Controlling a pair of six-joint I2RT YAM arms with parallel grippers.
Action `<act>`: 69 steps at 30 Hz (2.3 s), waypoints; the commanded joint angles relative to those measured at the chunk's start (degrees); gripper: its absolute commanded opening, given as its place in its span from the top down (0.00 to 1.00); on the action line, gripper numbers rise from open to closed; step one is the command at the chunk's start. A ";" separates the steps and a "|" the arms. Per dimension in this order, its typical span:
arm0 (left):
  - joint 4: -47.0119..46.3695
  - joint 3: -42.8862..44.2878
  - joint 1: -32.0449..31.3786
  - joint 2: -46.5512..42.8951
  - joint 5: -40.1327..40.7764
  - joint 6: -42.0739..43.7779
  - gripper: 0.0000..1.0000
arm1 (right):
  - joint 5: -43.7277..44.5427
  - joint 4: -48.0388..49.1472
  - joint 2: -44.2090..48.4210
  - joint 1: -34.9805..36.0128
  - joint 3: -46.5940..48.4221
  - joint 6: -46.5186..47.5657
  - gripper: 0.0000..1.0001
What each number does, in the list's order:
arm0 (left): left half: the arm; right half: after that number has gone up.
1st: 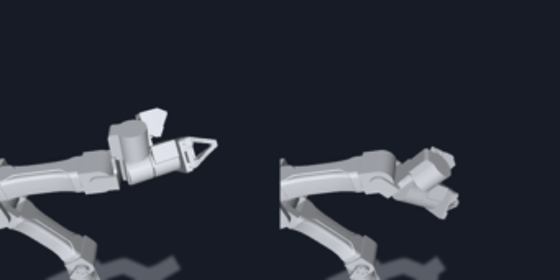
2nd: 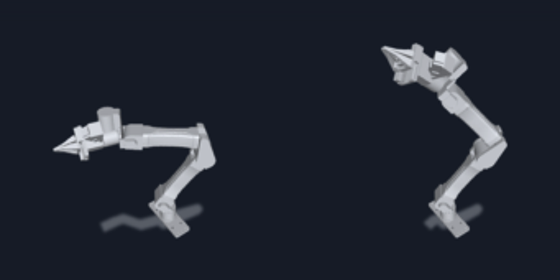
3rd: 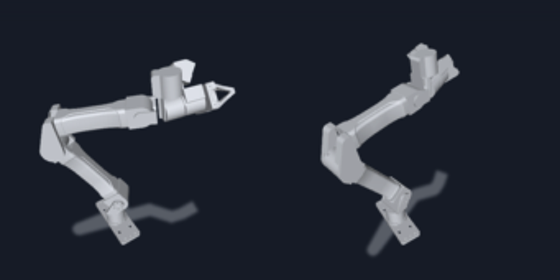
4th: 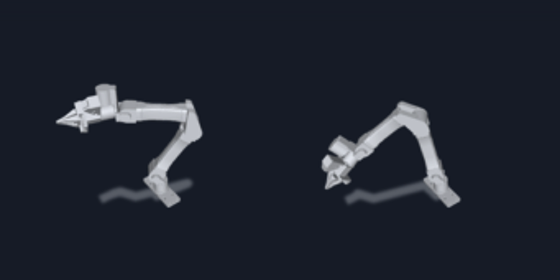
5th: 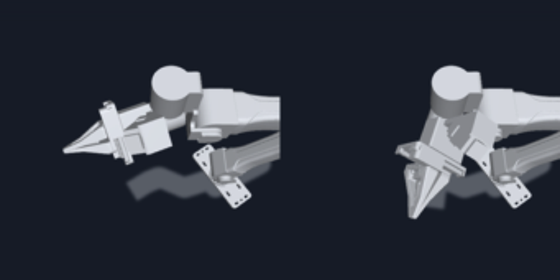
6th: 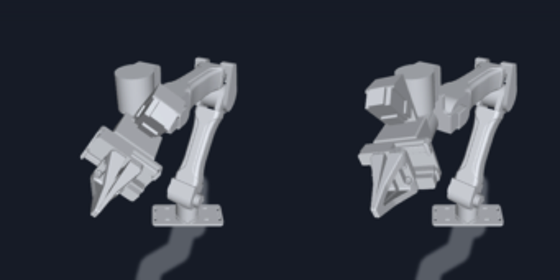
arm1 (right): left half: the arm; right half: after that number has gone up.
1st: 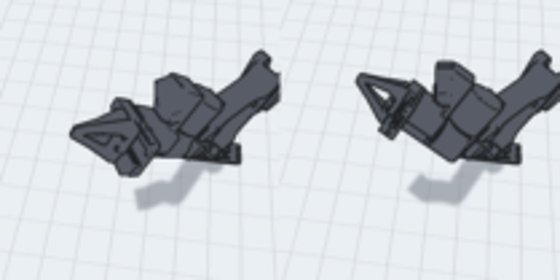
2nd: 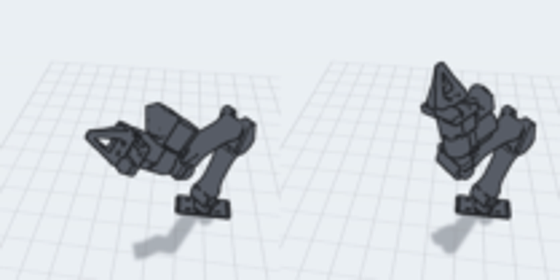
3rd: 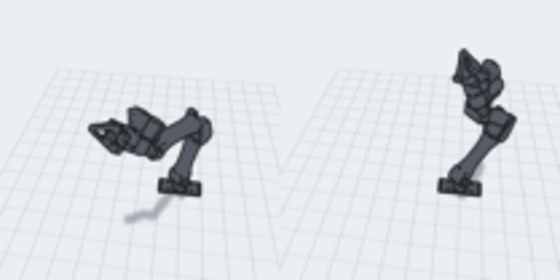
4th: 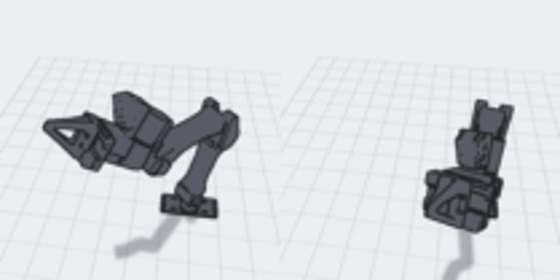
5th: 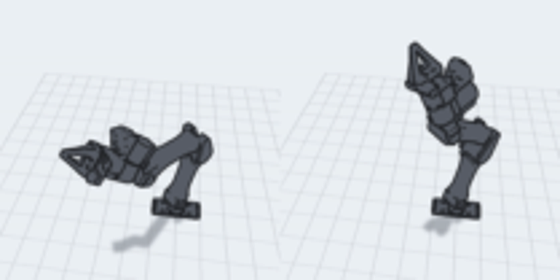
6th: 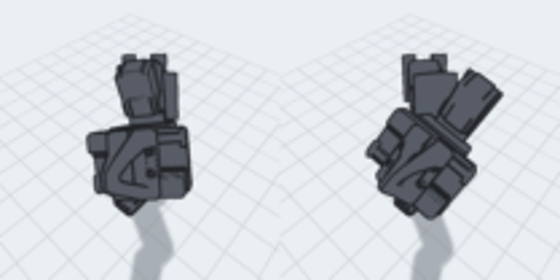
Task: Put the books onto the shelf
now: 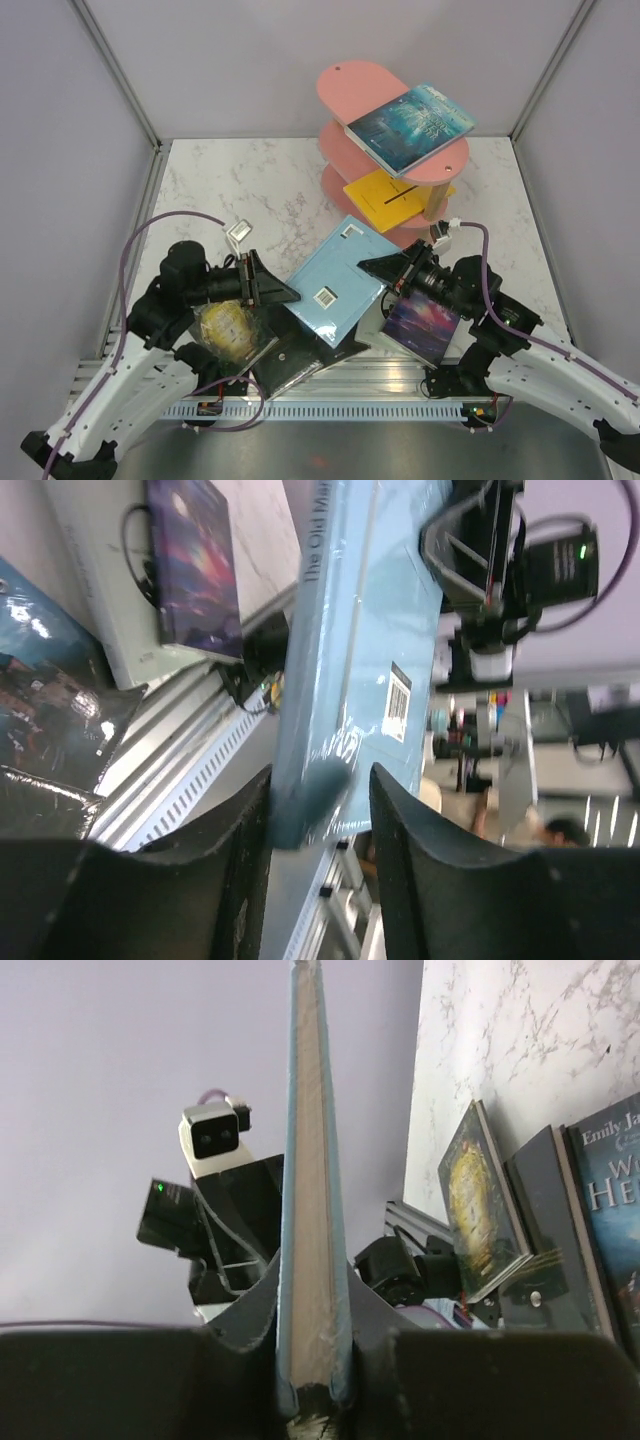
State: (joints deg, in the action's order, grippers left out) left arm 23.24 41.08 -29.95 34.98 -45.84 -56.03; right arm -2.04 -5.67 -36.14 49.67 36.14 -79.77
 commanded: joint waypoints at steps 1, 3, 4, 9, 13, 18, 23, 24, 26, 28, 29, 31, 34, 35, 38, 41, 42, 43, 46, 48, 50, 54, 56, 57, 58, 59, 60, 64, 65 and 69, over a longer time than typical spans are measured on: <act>4.43 2.60 0.16 -6.58 18.03 -9.33 0.57 | 9.07 -4.42 0.46 -0.10 2.70 -4.25 1.00; 6.45 1.99 0.16 -9.84 20.79 -12.42 0.57 | 10.57 -4.78 -0.50 -0.01 5.85 -3.91 1.00; 6.64 1.81 0.16 -10.28 21.49 -12.96 0.56 | 10.66 -5.14 -2.16 -0.10 6.83 -3.73 1.00; 7.25 2.42 0.07 -9.06 22.73 -15.07 0.50 | 11.18 -4.79 -7.09 -0.01 12.55 -3.38 1.00; 6.73 3.48 0.07 -7.65 25.10 -16.48 0.42 | 10.48 -1.29 -10.87 -0.01 13.08 -3.90 1.00; 5.85 3.04 0.07 -5.72 26.24 -17.35 0.43 | 9.78 3.12 -14.04 0.43 13.34 -5.22 1.00; 2.86 0.93 0.07 -5.19 26.07 -19.20 0.44 | 10.92 4.62 -15.54 0.87 13.87 -6.01 1.00; 2.77 0.50 -0.01 -5.10 25.90 -19.20 0.44 | 11.01 4.79 -15.63 0.87 13.87 -6.01 1.00; 2.86 0.06 -0.02 -5.19 25.46 -19.03 0.40 | 11.53 5.23 -15.89 0.87 14.04 -6.28 1.00; 3.03 -0.30 -0.02 -5.19 25.10 -18.85 0.38 | 11.80 5.14 -16.24 0.87 14.39 -6.10 1.00; 3.47 -0.30 -0.02 -4.75 24.75 -18.59 0.36 | 11.89 5.23 -16.42 0.87 15.01 -5.67 1.00; 4.52 -0.04 -0.02 -4.22 24.40 -17.80 0.28 | 11.89 5.23 -16.94 0.87 15.80 -4.70 1.00; 5.76 0.32 -0.02 -2.99 24.92 -16.92 0.26 | 12.15 4.97 -17.56 0.87 17.47 -4.17 1.00; 5.76 0.32 -0.02 -2.38 25.19 -17.01 0.26 | 12.33 4.88 -17.73 0.87 17.56 -4.26 1.00; 5.76 1.45 -0.02 -0.36 25.37 -16.48 0.24 | 13.29 4.97 -17.74 0.87 17.91 -4.17 1.00; 5.85 2.51 -0.02 0.70 24.67 -15.87 0.24 | 14.96 4.36 -17.21 0.69 18.88 -3.73 1.00; 6.02 2.51 -0.02 0.61 24.49 -16.04 0.24 | 15.66 3.83 -17.21 0.78 19.31 -3.29 1.00; 6.02 2.25 -0.02 0.35 24.57 -16.21 0.24 | 15.84 3.48 -17.30 0.78 20.36 -2.51 1.00; 6.63 2.16 -0.02 -0.44 24.93 -16.83 0.24 | 16.28 1.90 -17.91 0.78 22.21 -1.01 1.00; 8.12 2.86 -0.02 -0.27 25.10 -16.48 0.24 | 16.89 0.40 -18.00 0.78 23.70 -0.31 1.00; 9.97 3.83 -0.02 0.00 25.89 -15.43 0.23 | 17.60 -0.56 -18.09 0.78 24.41 0.40 1.00; 9.89 4.36 -0.02 1.05 28.35 -15.78 0.22 | 16.02 -0.22 -18.88 0.78 24.59 -0.21 1.00; 9.11 5.50 -0.02 2.10 30.36 -15.60 0.21 | 14.80 1.00 -19.05 0.87 23.98 -1.61 1.00; 8.49 5.85 -0.02 2.46 30.99 -15.60 0.21 | 14.53 1.80 -19.05 0.78 22.50 -2.32 1.00; 7.70 6.38 -0.02 2.63 31.51 -15.69 0.21 | 14.18 2.94 -18.97 0.78 21.70 -3.37 1.00; 6.39 6.64 -0.02 2.90 32.48 -15.95 0.21 | 14.00 4.86 -18.79 0.78 20.82 -4.25 1.00; 5.77 6.91 -0.02 2.99 33.01 -16.30 0.21 | 13.56 5.23 -18.70 0.78 19.33 -6.00 1.00; 2.69 6.65 -0.02 1.50 35.47 -18.76 0.23 | 12.77 7.87 -19.14 0.78 19.05 -6.98 1.00; 1.90 6.47 -0.02 1.06 36.52 -19.11 0.23 | 12.85 7.87 -19.14 0.87 19.14 -7.16 1.00; -1.61 4.63 -0.02 -0.61 37.23 -20.78 0.27 | 12.77 8.92 -19.49 0.78 18.71 -8.47 1.00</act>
State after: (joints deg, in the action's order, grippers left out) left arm 26.94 45.80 -29.98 35.66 -11.94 -74.19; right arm 11.51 -6.92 -56.31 50.15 53.71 -84.31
